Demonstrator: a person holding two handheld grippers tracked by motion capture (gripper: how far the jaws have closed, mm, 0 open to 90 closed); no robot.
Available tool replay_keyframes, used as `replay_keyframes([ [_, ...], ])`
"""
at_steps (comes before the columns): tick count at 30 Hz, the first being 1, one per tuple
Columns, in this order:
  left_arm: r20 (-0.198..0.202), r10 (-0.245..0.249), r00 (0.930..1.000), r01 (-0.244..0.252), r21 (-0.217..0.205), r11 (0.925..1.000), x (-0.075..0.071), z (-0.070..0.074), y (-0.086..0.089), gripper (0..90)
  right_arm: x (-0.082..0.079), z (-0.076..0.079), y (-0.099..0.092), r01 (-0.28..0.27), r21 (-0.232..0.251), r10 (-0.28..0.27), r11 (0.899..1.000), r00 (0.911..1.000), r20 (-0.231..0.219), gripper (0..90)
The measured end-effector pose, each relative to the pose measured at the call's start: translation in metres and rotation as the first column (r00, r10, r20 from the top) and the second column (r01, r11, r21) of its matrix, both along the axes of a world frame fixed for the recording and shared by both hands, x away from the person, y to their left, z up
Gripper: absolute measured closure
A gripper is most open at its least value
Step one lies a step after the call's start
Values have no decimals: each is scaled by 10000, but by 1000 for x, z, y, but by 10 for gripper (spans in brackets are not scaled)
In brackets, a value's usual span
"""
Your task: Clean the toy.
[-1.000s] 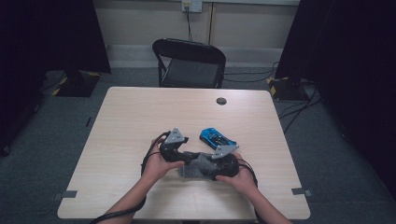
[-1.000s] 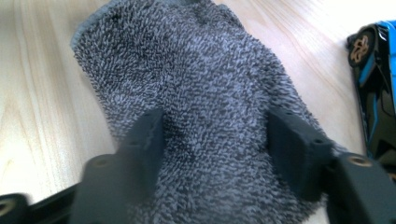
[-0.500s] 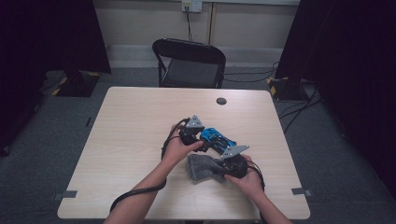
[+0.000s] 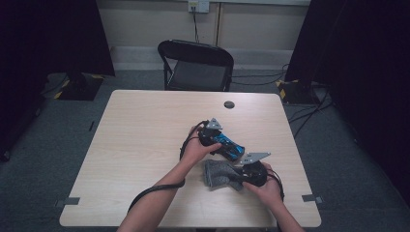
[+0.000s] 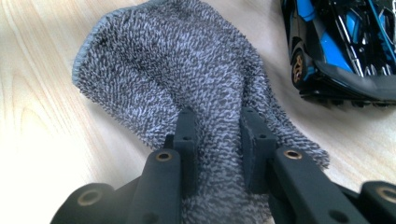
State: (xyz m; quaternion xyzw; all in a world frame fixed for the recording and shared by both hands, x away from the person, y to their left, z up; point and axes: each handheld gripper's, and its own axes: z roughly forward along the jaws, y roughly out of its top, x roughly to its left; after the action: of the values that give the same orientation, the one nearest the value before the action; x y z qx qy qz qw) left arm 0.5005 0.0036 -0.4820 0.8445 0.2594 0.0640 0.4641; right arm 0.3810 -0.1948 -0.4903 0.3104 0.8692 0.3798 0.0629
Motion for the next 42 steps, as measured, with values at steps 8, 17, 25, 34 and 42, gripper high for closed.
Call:
replay_keyframes([
  [8,117,-157,9998,153,307,9994,5,-10,-8,169,-1,-1,0,208,94,-207,9997,9997,-116,693],
  [17,99,-195,9998,194,97,9998,9,-14,-3,158,2,2,1,118,-289,-119,9995,9999,-17,713],
  [25,247,-182,9995,183,-74,9998,13,-16,4,164,11,4,-11,248,-411,-253,9988,9996,-99,724],
  [34,257,-211,9994,213,-60,9998,13,-16,5,168,26,9,-29,601,-919,-608,9939,9981,-44,734],
  [42,269,-233,9994,236,-122,9996,13,-17,6,175,40,14,-42,976,-1671,-966,9811,9952,140,737],
])
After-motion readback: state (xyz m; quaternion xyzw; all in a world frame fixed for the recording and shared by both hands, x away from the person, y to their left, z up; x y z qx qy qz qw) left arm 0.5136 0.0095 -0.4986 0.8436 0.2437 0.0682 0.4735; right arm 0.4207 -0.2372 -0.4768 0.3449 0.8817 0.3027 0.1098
